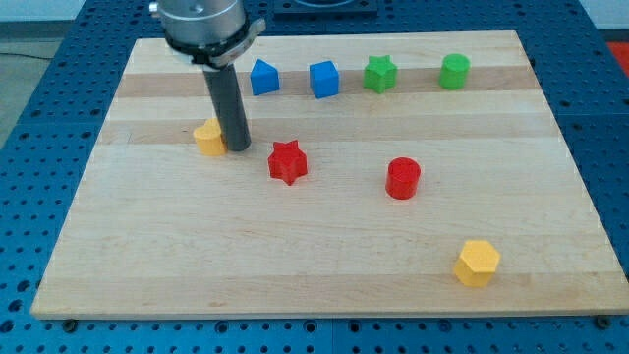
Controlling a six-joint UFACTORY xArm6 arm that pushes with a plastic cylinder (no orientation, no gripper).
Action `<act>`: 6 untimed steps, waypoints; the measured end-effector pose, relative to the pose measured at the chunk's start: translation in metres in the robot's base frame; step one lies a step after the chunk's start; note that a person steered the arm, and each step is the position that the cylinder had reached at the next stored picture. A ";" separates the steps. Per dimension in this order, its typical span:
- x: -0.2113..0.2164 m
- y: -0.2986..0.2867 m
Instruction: Move the yellow heart to the left of the red star
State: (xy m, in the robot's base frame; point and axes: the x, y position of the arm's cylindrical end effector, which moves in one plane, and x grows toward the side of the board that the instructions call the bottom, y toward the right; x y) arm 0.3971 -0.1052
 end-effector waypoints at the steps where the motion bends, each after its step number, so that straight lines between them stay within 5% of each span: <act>1: -0.022 -0.024; 3: 0.023 -0.065; 4: -0.019 -0.033; 6: 0.018 -0.176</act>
